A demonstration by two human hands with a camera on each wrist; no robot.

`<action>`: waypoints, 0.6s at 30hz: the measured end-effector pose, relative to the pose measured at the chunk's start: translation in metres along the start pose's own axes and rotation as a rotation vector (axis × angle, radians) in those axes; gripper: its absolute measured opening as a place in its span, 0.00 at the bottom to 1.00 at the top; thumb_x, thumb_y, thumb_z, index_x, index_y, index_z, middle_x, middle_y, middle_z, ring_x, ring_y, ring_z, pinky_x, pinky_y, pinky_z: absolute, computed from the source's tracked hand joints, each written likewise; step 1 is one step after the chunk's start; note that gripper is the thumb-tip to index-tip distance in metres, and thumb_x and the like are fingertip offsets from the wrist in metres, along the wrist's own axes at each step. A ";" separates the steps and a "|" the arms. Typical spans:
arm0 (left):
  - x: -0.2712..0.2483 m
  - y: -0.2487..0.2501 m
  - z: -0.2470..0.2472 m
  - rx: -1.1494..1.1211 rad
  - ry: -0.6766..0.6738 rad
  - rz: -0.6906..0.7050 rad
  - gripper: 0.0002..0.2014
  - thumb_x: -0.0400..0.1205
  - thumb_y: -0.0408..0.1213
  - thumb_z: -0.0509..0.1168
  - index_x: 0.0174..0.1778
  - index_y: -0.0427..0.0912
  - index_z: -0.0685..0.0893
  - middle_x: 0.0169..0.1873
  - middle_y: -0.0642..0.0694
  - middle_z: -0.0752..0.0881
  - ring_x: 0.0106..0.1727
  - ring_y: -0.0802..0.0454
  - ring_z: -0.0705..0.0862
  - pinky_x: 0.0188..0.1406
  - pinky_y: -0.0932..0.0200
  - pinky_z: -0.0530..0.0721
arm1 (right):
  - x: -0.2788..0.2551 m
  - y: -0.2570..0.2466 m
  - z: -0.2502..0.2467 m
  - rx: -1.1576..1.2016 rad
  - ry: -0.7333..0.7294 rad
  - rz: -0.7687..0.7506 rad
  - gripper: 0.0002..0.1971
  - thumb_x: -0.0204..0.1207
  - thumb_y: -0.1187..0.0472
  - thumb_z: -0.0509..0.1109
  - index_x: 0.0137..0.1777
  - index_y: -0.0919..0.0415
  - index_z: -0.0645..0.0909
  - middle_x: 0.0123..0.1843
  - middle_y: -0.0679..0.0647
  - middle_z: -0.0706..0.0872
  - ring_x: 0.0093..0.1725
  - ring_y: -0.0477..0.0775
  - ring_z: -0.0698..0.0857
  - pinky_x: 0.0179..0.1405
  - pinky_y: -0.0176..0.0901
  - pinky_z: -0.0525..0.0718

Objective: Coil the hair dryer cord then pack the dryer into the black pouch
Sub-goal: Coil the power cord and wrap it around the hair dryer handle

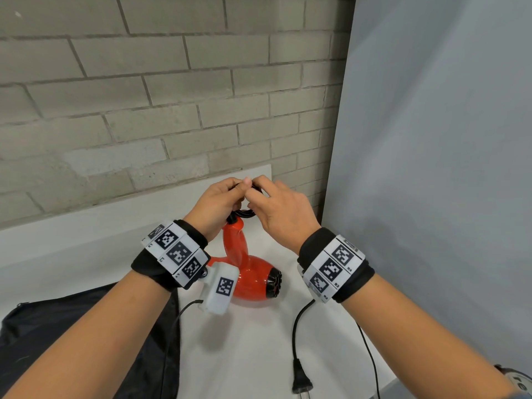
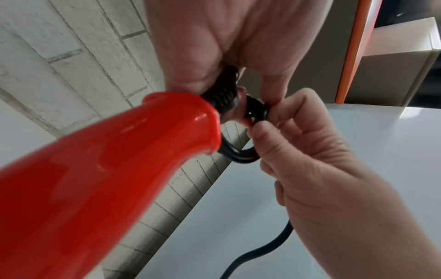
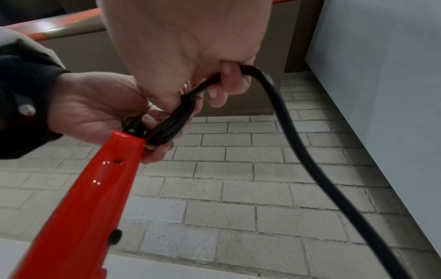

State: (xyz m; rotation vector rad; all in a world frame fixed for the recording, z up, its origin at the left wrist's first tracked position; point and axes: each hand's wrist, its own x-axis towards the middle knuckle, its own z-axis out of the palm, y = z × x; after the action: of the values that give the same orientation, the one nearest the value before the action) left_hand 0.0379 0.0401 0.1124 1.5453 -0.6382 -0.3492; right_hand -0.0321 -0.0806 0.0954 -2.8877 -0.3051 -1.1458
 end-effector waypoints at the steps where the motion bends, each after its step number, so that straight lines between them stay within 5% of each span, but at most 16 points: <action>1: 0.000 0.000 0.000 0.006 0.010 0.002 0.11 0.82 0.42 0.58 0.36 0.45 0.80 0.23 0.54 0.72 0.21 0.64 0.67 0.24 0.72 0.66 | 0.000 0.002 0.000 0.006 -0.015 -0.001 0.11 0.74 0.56 0.55 0.55 0.54 0.70 0.48 0.53 0.85 0.35 0.55 0.81 0.17 0.36 0.68; 4: -0.001 0.000 0.003 0.018 0.048 0.012 0.09 0.83 0.39 0.57 0.38 0.45 0.79 0.16 0.58 0.71 0.18 0.64 0.66 0.20 0.74 0.65 | -0.002 0.010 -0.004 0.090 -0.087 0.016 0.11 0.74 0.61 0.64 0.56 0.57 0.74 0.56 0.55 0.83 0.46 0.59 0.80 0.30 0.49 0.84; 7: -0.002 -0.002 0.007 0.055 0.083 0.021 0.08 0.83 0.40 0.56 0.39 0.46 0.78 0.21 0.51 0.67 0.16 0.64 0.65 0.17 0.73 0.63 | -0.012 0.017 -0.017 0.171 -0.129 0.143 0.17 0.73 0.61 0.68 0.63 0.56 0.75 0.63 0.57 0.78 0.58 0.60 0.75 0.54 0.52 0.77; 11: -0.001 -0.004 0.010 0.075 0.131 -0.003 0.09 0.83 0.43 0.55 0.39 0.49 0.76 0.24 0.50 0.66 0.18 0.63 0.65 0.19 0.72 0.65 | -0.040 0.019 -0.037 0.246 -0.157 0.301 0.09 0.77 0.61 0.64 0.56 0.59 0.77 0.54 0.56 0.80 0.53 0.56 0.76 0.52 0.47 0.77; 15: -0.001 -0.004 0.014 0.040 0.168 -0.025 0.10 0.84 0.42 0.54 0.37 0.49 0.75 0.24 0.51 0.66 0.23 0.59 0.63 0.21 0.69 0.64 | -0.076 0.011 -0.036 0.179 -0.464 0.477 0.08 0.79 0.55 0.61 0.50 0.57 0.78 0.44 0.50 0.78 0.48 0.56 0.81 0.56 0.53 0.77; 18: -0.002 -0.004 0.017 0.032 0.186 -0.025 0.11 0.84 0.42 0.54 0.36 0.50 0.74 0.24 0.51 0.66 0.25 0.59 0.64 0.22 0.69 0.64 | -0.100 0.006 -0.022 0.159 -0.833 0.648 0.13 0.79 0.49 0.60 0.54 0.58 0.77 0.52 0.54 0.80 0.53 0.57 0.81 0.58 0.51 0.75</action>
State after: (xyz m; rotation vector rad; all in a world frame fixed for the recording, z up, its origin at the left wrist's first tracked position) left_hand 0.0267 0.0274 0.1067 1.5962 -0.4818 -0.2118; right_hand -0.1173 -0.1062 0.0436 -2.7860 0.4875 0.1769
